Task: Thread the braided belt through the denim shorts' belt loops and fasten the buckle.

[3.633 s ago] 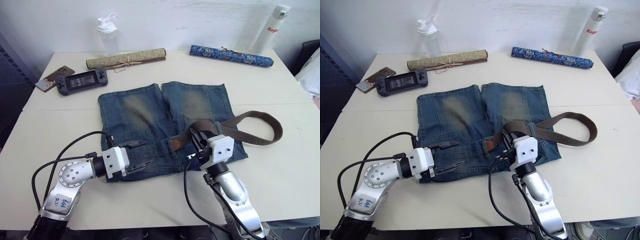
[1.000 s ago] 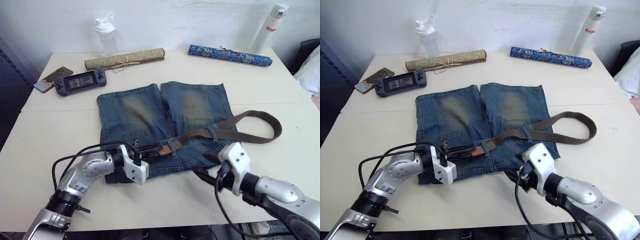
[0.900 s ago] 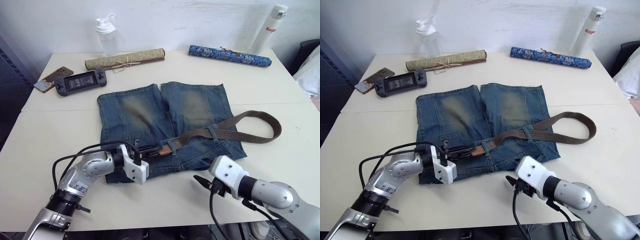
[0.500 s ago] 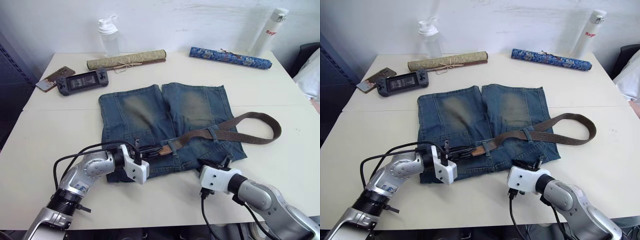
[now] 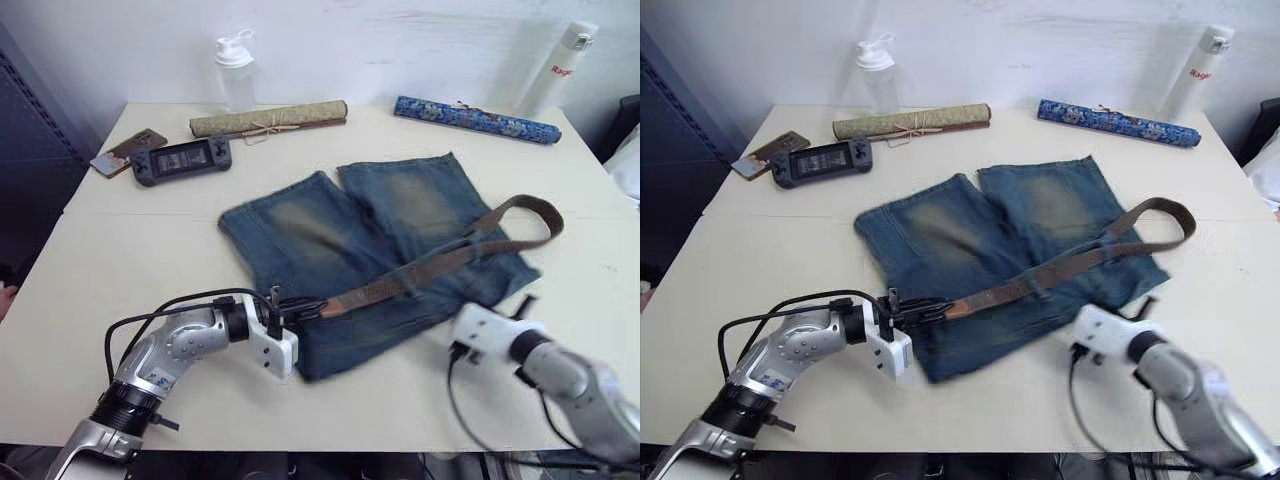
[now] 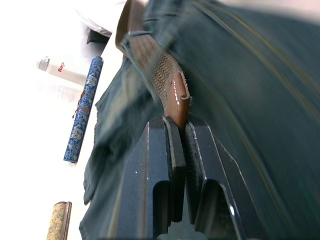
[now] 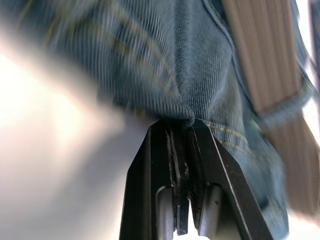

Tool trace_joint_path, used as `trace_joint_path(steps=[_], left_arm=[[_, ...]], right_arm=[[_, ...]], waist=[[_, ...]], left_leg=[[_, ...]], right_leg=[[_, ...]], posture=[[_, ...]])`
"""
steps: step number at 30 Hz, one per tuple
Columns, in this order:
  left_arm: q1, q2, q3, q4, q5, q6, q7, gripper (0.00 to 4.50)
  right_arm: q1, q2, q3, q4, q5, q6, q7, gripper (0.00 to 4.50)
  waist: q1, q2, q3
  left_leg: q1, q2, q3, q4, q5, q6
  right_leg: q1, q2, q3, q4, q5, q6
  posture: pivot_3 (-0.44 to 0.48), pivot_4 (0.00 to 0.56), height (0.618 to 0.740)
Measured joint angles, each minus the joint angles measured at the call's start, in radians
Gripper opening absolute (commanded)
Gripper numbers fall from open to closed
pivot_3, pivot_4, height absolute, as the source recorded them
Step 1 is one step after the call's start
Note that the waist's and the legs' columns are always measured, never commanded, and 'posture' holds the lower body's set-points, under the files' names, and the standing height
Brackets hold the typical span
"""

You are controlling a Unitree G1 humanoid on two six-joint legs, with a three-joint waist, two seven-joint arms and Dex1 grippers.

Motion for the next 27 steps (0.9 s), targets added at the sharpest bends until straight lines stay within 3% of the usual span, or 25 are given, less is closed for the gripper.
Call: trace_joint_path(steps=[12,16,18,19,22,27], left_arm=[[0.013,0.021,0.01,-0.008,0.002,0.003,0.014,0.0],[0.012,0.021,0.011,-0.008,0.002,0.004,0.015,0.0],[0.008,0.021,0.011,-0.008,0.002,0.003,0.016,0.0],[0.007,0.021,0.011,-0.008,0.002,0.003,0.016,0.0],[0.001,0.021,0.011,-0.007,0.001,0.002,0.018,0.0],[-0.003,0.022,0.012,-0.007,0.0,-0.007,0.022,0.0]], right_arm=[[-0.066,0.082,-0.045,0.037,0.021,0.06,0.056,0.08],[-0.078,0.142,-0.057,0.011,0.034,0.1,0.068,1.3],[-0.086,0.19,-0.086,-0.033,0.059,0.162,0.072,2.16],[-0.084,0.193,-0.098,-0.046,0.071,0.176,0.079,2.77],[-0.045,0.178,-0.166,-0.112,0.141,0.231,0.156,3.96],[-0.021,0.134,-0.411,-0.255,0.431,0.448,0.384,3.96]], waist=[[-0.016,0.001,0.0],[-0.019,0.001,0.0],[-0.025,0.001,0.0],[-0.026,0.001,0.0],[-0.024,0.001,0.0],[-0.019,0.003,0.001]], left_leg=[[0.0,0.002,0.0,-0.001,0.0,-0.001],[0.0,0.002,0.0,-0.002,0.0,-0.001],[0.0,0.003,0.0,-0.002,0.0,-0.002],[0.0,0.003,0.0,-0.002,0.0,-0.002],[0.0,0.002,0.0,-0.003,0.0,-0.001],[0.0,0.002,0.0,-0.001,-0.001,0.0]], right_leg=[[0.0,0.001,0.0,0.0,0.0,0.0],[-0.001,0.001,0.0,0.0,0.0,0.0],[-0.001,0.001,0.0,0.0,0.0,0.0],[-0.001,0.001,0.0,0.0,0.0,0.0],[-0.002,0.002,0.0,-0.001,0.0,0.0],[-0.001,0.001,0.001,0.0,0.0,0.0]], posture=[[0.0,0.15,0.717],[0.0,0.15,0.717],[0.0,0.15,0.717],[0.0,0.15,0.717],[0.0,0.15,0.717],[0.0,0.15,0.717]])
